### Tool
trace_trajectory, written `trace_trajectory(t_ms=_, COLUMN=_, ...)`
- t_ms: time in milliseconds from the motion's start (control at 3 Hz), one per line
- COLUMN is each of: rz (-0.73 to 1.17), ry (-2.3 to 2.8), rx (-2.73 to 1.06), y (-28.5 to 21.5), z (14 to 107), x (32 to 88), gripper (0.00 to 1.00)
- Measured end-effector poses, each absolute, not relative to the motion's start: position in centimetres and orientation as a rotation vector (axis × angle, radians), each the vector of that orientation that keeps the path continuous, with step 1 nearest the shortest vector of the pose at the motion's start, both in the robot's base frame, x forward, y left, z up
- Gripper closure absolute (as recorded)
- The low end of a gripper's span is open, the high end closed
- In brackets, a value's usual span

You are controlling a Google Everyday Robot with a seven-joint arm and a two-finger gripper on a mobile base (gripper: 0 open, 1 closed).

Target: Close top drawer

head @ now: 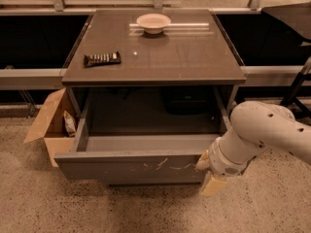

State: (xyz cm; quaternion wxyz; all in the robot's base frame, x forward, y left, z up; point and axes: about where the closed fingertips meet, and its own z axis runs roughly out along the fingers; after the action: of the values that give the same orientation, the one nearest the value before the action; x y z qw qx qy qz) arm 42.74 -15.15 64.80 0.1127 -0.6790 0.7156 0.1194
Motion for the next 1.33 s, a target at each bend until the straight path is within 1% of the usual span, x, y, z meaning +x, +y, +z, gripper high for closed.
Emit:
trace_trajectory(t_ms=333, rz=0.358, ry=2.115, rx=-1.980, y=-15.8, z=64.2, x=43.3, gripper=0.00)
trace_trajectory(t_ms=667, rz=0.389, ry=2.100, rx=-1.953, y=-16.5, z=64.5, x=45.5, gripper=0.00)
trace_trajectory(t_ms=1000, rz=0.381, ry=2.093, rx=-1.959, y=-16.7, z=64.5, x=45.5, gripper=0.02)
trace_trajectory(t_ms=1333, rz=0.357, ry=2.071, rx=-1.976, y=-17.1, z=64.4, x=45.6, gripper=0.25)
